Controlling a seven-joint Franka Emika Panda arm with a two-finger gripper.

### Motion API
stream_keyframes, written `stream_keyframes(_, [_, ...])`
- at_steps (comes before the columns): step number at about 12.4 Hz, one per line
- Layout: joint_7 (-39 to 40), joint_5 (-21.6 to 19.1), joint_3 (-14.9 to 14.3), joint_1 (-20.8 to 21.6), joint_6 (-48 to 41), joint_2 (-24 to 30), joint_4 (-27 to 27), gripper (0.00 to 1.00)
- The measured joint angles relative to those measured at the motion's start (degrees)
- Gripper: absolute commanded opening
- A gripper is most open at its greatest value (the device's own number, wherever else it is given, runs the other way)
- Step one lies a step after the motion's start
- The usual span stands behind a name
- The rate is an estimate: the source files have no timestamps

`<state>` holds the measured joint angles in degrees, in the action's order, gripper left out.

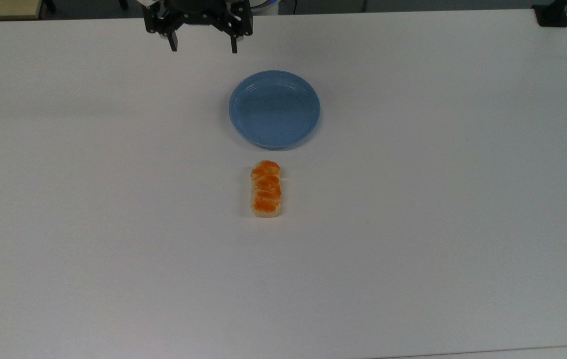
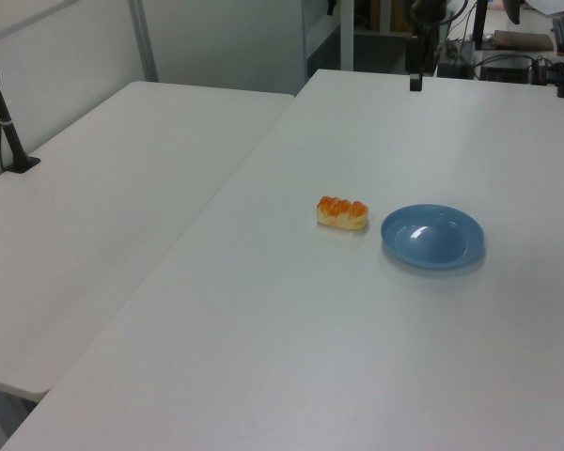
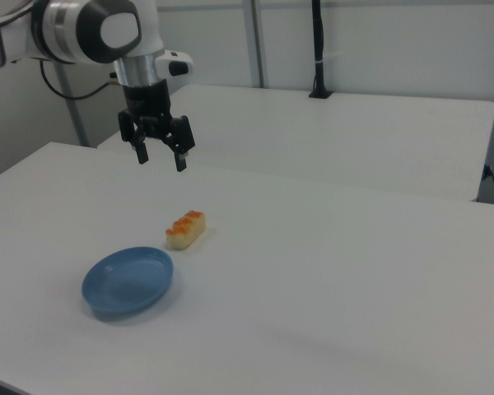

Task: Put the bread on a plate
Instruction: 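Move the open gripper down over the orange-topped bread pastry, then close the gripper on the bread pastry and lift it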

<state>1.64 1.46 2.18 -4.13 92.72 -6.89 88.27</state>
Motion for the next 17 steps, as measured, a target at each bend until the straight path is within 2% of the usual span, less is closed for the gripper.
stream_keyframes(6, [-2.4,0.0,0.4,5.1,11.1,-9.5,-0.6,1.00])
stream_keyframes(13, [-7.0,0.0,0.4,7.5,23.6,-20.9,-0.7,1.00])
stream_keyframes(17, [-7.4,0.1,0.4,7.6,27.3,-24.3,-0.8,0.94])
